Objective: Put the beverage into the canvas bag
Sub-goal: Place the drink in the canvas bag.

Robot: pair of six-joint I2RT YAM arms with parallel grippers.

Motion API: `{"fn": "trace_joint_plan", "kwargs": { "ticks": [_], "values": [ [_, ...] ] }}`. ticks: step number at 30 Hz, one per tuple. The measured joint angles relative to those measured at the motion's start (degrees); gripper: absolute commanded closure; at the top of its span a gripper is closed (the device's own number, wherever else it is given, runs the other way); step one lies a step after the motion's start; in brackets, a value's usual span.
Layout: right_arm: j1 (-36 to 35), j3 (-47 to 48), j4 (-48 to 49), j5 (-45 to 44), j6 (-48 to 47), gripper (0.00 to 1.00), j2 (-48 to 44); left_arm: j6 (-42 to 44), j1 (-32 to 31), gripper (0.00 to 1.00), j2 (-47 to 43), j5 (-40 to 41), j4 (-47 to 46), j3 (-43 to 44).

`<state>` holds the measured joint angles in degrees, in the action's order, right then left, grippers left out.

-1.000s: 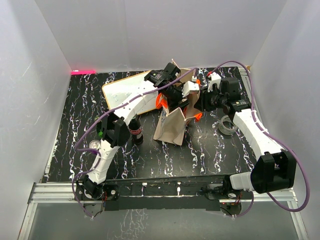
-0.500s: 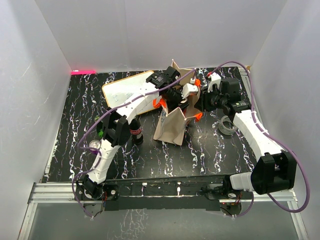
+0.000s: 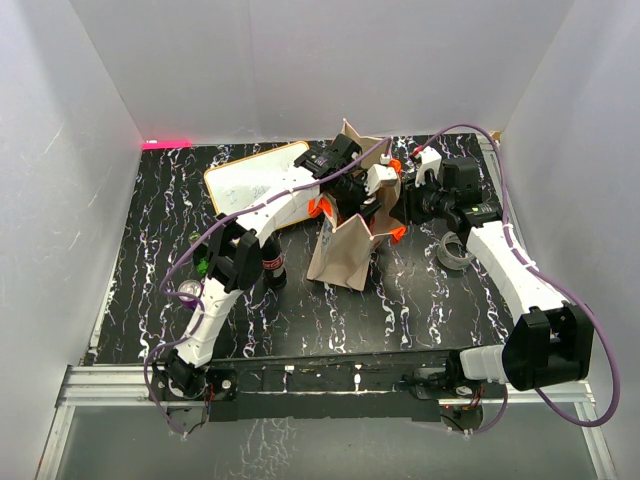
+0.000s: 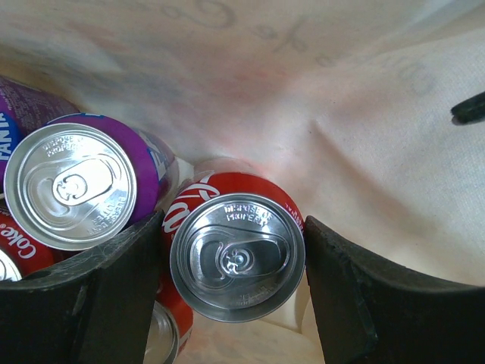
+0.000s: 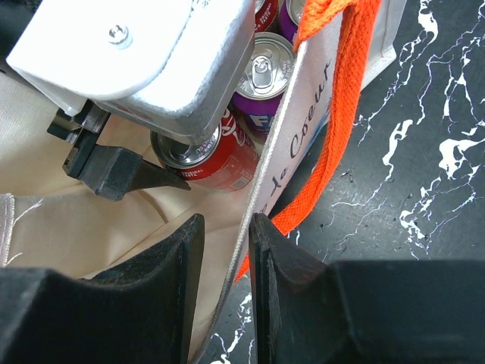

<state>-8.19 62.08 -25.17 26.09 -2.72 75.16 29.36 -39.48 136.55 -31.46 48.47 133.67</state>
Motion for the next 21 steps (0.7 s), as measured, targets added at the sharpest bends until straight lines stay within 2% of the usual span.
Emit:
{"fn": "trace_joint_plan", "kwargs": {
  "ticks": [2, 15, 21],
  "values": [
    [0.00, 0.00, 0.00, -0.04, -0.02, 0.68, 0.00, 0.17, 0.00, 0.97, 0.00, -0.09, -0.46, -0.48],
    [0.02, 0.00, 0.02, -0.37, -0.02, 0.68, 0.33, 0.66, -0.02, 0.51, 0.00, -0.79, -1.51, -1.55],
    [0.00, 0.00, 0.04, -0.37, 0.00, 0.68, 0.33, -0.63, -0.02, 0.39, -0.02, -0.59, -1.79, -1.57]
  ]
}}
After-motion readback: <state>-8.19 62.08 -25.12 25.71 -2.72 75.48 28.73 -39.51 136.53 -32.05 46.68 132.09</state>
